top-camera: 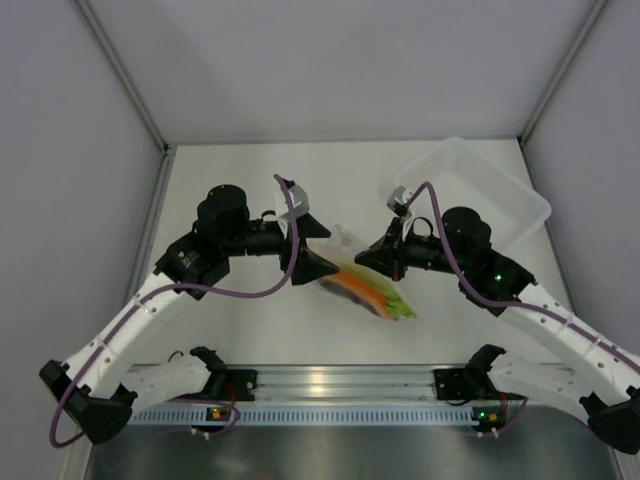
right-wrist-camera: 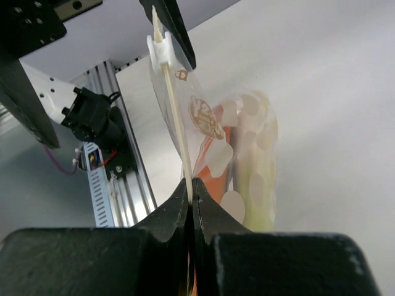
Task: Open the zip-top bag and remove the fake food
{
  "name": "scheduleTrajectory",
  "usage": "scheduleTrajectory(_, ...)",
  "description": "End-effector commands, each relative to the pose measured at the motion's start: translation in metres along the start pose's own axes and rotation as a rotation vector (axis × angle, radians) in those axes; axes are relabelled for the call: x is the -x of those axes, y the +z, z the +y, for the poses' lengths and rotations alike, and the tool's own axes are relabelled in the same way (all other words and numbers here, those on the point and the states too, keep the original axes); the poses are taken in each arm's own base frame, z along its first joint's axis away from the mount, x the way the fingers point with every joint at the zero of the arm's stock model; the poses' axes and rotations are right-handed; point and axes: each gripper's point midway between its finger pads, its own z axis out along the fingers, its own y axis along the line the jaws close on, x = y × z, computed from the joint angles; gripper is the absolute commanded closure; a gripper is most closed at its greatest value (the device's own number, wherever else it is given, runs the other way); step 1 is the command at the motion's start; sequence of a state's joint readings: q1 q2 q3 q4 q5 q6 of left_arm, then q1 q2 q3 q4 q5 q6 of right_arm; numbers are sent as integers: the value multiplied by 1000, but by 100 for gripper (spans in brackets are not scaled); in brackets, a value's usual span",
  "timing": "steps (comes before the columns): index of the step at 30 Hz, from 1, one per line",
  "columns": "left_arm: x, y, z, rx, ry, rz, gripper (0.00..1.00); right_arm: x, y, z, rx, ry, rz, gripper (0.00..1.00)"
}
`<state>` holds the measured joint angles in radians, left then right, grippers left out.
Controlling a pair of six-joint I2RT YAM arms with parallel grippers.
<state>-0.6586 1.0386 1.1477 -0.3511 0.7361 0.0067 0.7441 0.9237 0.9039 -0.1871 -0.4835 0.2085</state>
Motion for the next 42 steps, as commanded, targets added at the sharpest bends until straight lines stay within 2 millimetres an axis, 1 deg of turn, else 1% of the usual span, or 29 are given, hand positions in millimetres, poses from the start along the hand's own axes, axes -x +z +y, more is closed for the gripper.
scheduleTrajectory(1, 24, -11, -27, -119, 159, -87, 2, 32, -23, 22, 37, -130, -49, 100)
scheduleTrajectory(3, 29, -15, -32, -126, 195, -103, 2, 35, -31, 31, 67, -171, -43, 100)
scheduleTrajectory(5, 37, -17, -34, -131, 212, -116, 2, 29, -39, 40, 108, -202, -19, 100)
scheduleTrajectory(7, 39, -16, -37, -158, 226, -118, 2, 30, -46, 49, 140, -221, -15, 100)
scheduleTrajectory(8, 44, -16, -38, -161, 235, -124, 2, 25, -49, 53, 168, -243, 6, 100)
scheduleTrajectory(9, 44, -13, -37, -170, 231, -119, 2, 26, -52, 56, 182, -253, 8, 100)
scheduleTrajectory(11, 46, -10, -40, -215, 229, -116, 2, 24, -56, 59, 191, -263, 18, 100)
scheduleTrajectory(13, 57, -12, -49, -272, 247, -130, 2, 24, -58, 59, 183, -262, 24, 100)
scheduleTrajectory(14, 57, -9, -49, -285, 243, -126, 2, 25, -59, 59, 184, -266, 22, 100)
scheduleTrajectory(15, 64, -10, -52, -300, 252, -135, 2, 25, -59, 60, 187, -267, 24, 100)
scheduleTrajectory(16, 65, -9, -53, -314, 253, -136, 2, 26, -59, 60, 187, -265, 24, 100)
scheduleTrajectory(17, 62, -7, -56, -350, 238, -125, 5, 27, -59, 60, 186, -265, 21, 100)
scheduleTrajectory(19, 65, -7, -60, -383, 234, -126, 9, 29, -59, 60, 185, -269, 14, 100)
scheduleTrajectory(20, 64, -5, -59, -386, 223, -120, 15, 29, -58, 60, 185, -269, 13, 100)
scheduleTrajectory(22, 61, -1, -58, -372, 202, -110, 24, 31, -57, 60, 189, -278, 7, 100)
scheduleTrajectory(23, 59, 0, -57, -373, 200, -107, 32, 31, -57, 60, 189, -279, 3, 100)
scheduleTrajectory(25, 56, 0, -57, -374, 194, -103, 39, 33, -56, 60, 190, -285, -6, 100)
scheduleTrajectory(27, 53, 1, -57, -374, 189, -98, 43, 36, -57, 61, 185, -294, -22, 100)
scheduleTrajectory(29, 50, 1, -57, -371, 186, -95, 53, 39, -56, 59, 173, -295, -32, 100)
scheduleTrajectory(30, 49, 2, -56, -364, 183, -93, 56, 40, -56, 58, 170, -294, -36, 100)
scheduleTrajectory(31, 48, 3, -56, -367, 179, -91, 57, 40, -55, 57, 163, -291, -39, 100)
scheduleTrajectory(32, 46, 4, -55, -367, 173, -86, 54, 41, -55, 56, 157, -289, -42, 100)
scheduleTrajectory(33, 45, 5, -54, -367, 165, -82, 49, 42, -55, 55, 150, -288, -47, 100)
scheduleTrajectory(36, 40, 8, -52, -366, 151, -71, 47, 44, -53, 53, 140, -281, -52, 100)
scheduleTrajectory(37, 39, 9, -52, -366, 147, -68, 44, 45, -53, 53, 138, -281, -59, 100)
scheduleTrajectory(42, 35, 11, -47, -339, 142, -63, 44, 49, -53, 55, 141, -285, -74, 100)
